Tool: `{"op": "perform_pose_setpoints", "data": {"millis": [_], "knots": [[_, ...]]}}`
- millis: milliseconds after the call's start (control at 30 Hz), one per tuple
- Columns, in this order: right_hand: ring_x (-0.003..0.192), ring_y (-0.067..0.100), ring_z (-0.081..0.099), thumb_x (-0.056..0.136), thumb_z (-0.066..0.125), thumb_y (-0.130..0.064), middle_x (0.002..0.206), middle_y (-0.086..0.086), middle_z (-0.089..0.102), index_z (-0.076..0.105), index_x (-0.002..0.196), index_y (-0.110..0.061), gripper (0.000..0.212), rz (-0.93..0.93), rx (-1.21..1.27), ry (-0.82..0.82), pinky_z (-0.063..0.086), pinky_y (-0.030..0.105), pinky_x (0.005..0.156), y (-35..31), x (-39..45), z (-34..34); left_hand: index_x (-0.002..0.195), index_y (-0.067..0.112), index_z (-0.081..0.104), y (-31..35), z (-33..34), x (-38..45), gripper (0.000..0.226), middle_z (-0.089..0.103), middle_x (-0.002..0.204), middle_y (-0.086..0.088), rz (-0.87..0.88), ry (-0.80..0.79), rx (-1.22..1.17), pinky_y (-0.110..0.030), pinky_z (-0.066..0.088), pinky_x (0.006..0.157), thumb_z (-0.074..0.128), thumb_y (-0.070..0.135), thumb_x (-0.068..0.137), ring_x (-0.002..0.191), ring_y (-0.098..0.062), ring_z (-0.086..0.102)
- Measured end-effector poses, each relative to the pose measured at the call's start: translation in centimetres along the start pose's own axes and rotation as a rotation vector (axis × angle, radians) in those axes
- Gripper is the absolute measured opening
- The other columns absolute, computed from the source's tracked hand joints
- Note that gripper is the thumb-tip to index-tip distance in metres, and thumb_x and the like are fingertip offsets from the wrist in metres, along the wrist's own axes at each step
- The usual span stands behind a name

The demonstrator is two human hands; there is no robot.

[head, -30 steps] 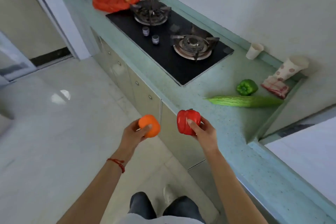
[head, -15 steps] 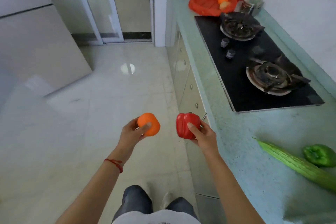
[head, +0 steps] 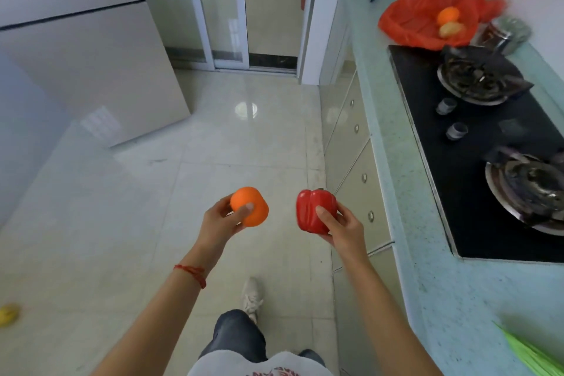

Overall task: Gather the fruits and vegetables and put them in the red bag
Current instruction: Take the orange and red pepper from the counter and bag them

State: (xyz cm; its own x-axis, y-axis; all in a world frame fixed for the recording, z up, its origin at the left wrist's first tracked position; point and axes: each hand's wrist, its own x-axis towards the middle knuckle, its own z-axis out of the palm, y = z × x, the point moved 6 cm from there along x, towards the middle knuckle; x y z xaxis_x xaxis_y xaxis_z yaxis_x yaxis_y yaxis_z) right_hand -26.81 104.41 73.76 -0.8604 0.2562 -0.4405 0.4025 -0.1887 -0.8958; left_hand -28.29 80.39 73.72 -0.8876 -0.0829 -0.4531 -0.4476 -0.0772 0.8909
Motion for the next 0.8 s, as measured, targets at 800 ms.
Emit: {"op": "perform_pose_setpoints", "data": {"millis": [800], "knots": [[0.107,0.025,0.059,0.078,0.072,-0.022,0.12,0.009,0.059,0.054,0.125,-0.013,0.051,-0.045,-0.05,0.004,0.058,0.026,0.074,-14.5,31.5,12.9,0.123,0.011,0.051,16.8,2.9,33.7,0.049,0.056,0.113,-0.006,0.064,-0.015,0.019,-0.027,0.052,0.075,0.07,0.021,0.079,0.102,-0.022,0.058]]}}
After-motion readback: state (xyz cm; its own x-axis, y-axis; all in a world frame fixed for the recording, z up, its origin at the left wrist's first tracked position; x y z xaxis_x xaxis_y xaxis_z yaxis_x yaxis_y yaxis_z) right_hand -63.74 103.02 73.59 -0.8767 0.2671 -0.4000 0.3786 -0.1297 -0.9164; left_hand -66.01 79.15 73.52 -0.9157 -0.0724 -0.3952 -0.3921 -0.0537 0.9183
